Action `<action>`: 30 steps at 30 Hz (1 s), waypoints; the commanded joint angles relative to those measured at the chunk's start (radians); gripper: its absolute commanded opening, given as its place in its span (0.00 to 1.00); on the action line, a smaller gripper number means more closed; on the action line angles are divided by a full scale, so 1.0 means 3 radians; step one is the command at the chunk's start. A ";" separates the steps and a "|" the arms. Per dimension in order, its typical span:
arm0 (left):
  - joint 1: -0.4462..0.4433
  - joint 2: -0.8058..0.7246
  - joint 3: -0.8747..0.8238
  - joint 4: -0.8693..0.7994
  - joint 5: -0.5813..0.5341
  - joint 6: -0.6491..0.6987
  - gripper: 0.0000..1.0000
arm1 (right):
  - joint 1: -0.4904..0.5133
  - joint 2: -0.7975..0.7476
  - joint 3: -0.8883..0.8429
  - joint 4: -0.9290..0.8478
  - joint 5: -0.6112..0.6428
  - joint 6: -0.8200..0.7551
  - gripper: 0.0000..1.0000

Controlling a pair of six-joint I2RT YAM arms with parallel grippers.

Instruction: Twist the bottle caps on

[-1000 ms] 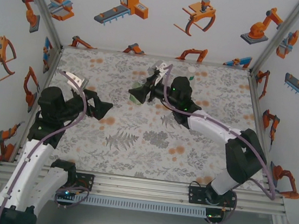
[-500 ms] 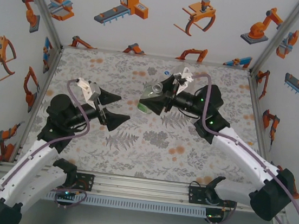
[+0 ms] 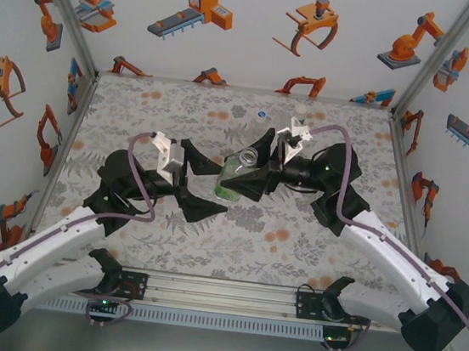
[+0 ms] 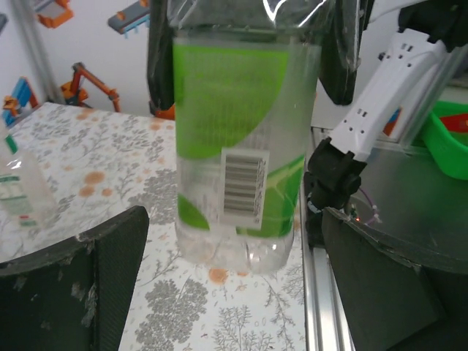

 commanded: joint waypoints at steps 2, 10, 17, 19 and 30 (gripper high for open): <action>-0.0138 0.0128 0.0221 0.0128 -0.0083 0.0112 0.88 | 0.0106 -0.0037 -0.0028 0.0201 -0.0048 0.0106 0.32; -0.0346 0.0392 0.0304 0.0475 -0.0192 0.0015 0.82 | 0.0216 -0.0081 -0.0128 0.0266 0.0474 0.0047 0.29; -0.0444 0.0480 0.0298 0.0610 -0.0256 -0.0017 0.73 | 0.0218 -0.0119 -0.0261 0.0457 0.0592 0.0093 0.25; -0.0447 0.0473 0.0294 0.0608 -0.0258 -0.0011 0.70 | 0.0218 -0.0141 -0.0287 0.0470 0.0595 0.0104 0.24; -0.0455 0.0424 0.0263 0.0505 -0.0275 0.0056 0.61 | 0.0228 -0.0213 -0.0275 0.0478 0.0607 0.0118 0.22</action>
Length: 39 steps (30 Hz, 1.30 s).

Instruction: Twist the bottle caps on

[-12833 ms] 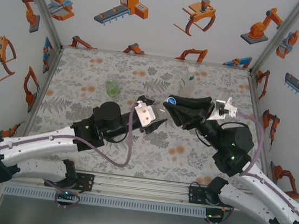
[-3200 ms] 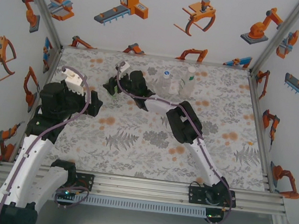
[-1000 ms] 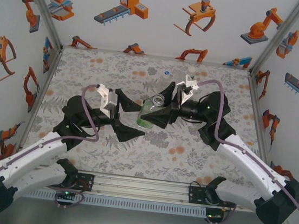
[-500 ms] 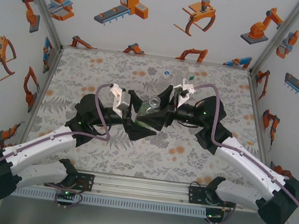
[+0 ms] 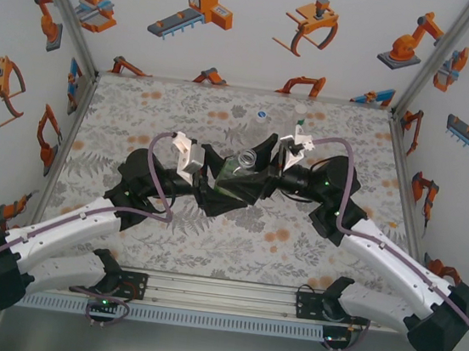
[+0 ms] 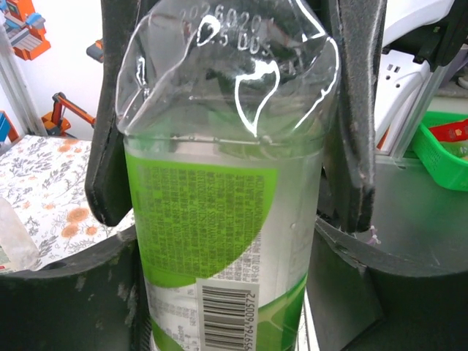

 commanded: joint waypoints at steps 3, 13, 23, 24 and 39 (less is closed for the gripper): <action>-0.0015 -0.0058 0.0078 0.0056 0.0011 0.0033 0.58 | 0.0031 -0.0038 0.0003 0.0195 0.0022 0.0082 0.22; -0.0017 -0.0088 0.0136 -0.0133 0.0007 0.0137 0.49 | 0.0036 -0.0060 0.0011 0.0101 0.0090 0.0012 0.37; 0.0236 -0.0309 0.0434 -0.1284 -0.0346 0.0420 0.37 | 0.0036 -0.0472 -0.0017 -0.0659 0.0863 -0.0506 0.79; 0.0322 -0.0332 0.0438 -0.1336 -0.0370 0.0370 0.34 | 0.0035 -0.0515 -0.0013 -0.0754 0.0953 -0.0549 0.79; 0.1207 -0.0461 0.0710 -0.2492 0.0102 0.0590 0.00 | 0.0026 -0.0678 -0.0163 -0.2308 0.2530 -0.0749 0.73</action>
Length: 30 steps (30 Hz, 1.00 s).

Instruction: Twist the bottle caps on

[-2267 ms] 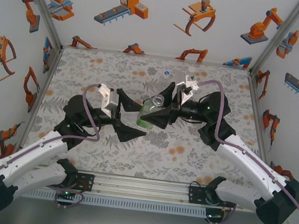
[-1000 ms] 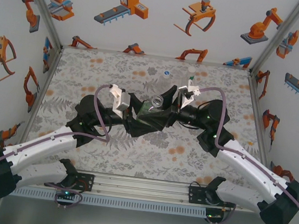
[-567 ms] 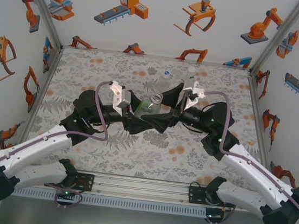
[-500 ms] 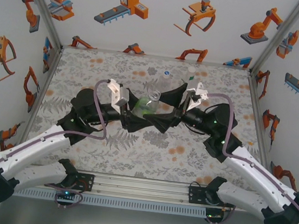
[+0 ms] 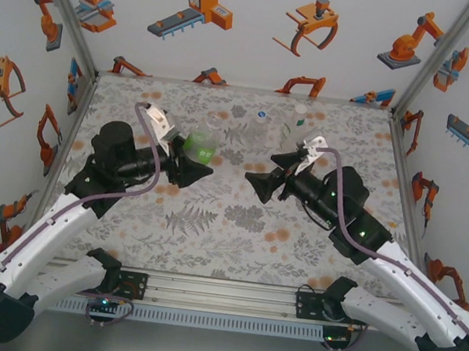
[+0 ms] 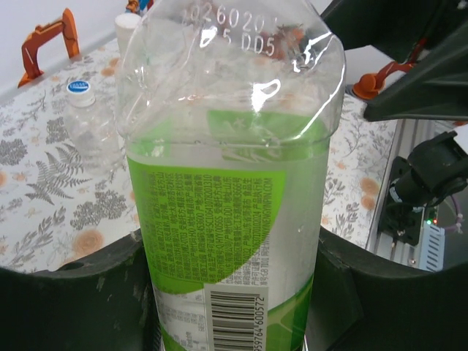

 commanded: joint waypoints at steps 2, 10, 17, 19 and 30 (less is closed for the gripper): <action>0.0153 -0.0048 0.0186 -0.0457 0.0324 0.0269 0.00 | 0.0001 0.0046 -0.0101 -0.0632 0.0700 0.0086 0.69; 0.0198 -0.0180 0.0039 -0.0727 0.0200 0.0842 0.00 | -0.0052 0.0390 -0.0269 -0.1120 0.1006 0.0624 0.58; 0.0199 -0.0314 -0.0085 -0.0775 0.0123 0.0871 0.00 | -0.0522 0.0780 -0.0354 -0.1522 0.0644 0.1132 0.53; 0.0198 -0.0325 -0.0099 -0.0778 0.0111 0.0865 0.00 | -0.0633 0.0900 -0.0325 -0.1634 0.0535 0.1185 0.53; 0.0198 -0.0356 -0.0107 -0.0802 0.0047 0.0878 0.00 | -0.0690 0.1643 0.0081 -0.2111 0.0545 0.1126 0.55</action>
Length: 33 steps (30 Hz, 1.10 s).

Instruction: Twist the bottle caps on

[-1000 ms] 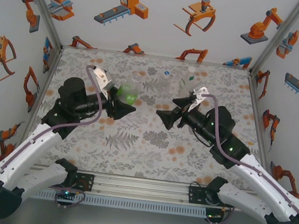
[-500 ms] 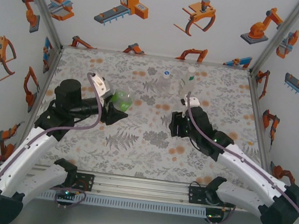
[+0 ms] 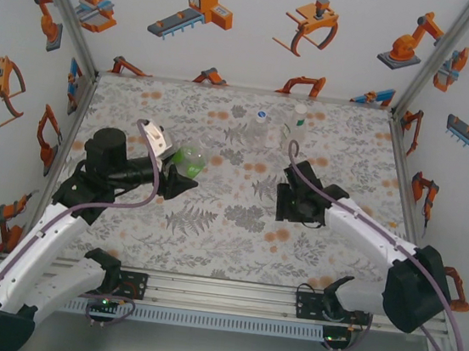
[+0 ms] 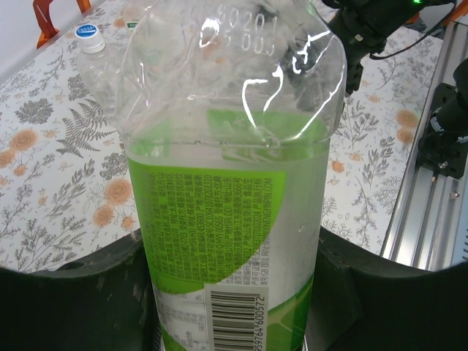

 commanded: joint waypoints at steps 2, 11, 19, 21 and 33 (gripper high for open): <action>0.0009 -0.0043 -0.0029 -0.0012 -0.0018 0.0071 0.00 | -0.0012 0.0210 0.0185 -0.0107 -0.0089 0.0063 0.55; 0.0009 0.0041 -0.0002 -0.0047 -0.0010 0.0064 0.00 | -0.0012 0.0618 0.0221 0.0051 -0.0095 0.0079 0.53; 0.0009 0.0081 0.0001 -0.0042 -0.0012 0.0050 0.00 | -0.0012 0.0867 0.0172 0.0203 -0.0142 0.0081 0.49; 0.0009 0.0089 0.0002 -0.0042 -0.0011 0.0038 0.00 | -0.0012 0.0900 0.0164 0.0215 -0.0138 0.0069 0.48; 0.0009 0.0122 -0.0009 -0.0010 -0.0011 0.0021 0.04 | -0.0012 0.0992 0.0136 0.0236 -0.0027 0.0007 0.43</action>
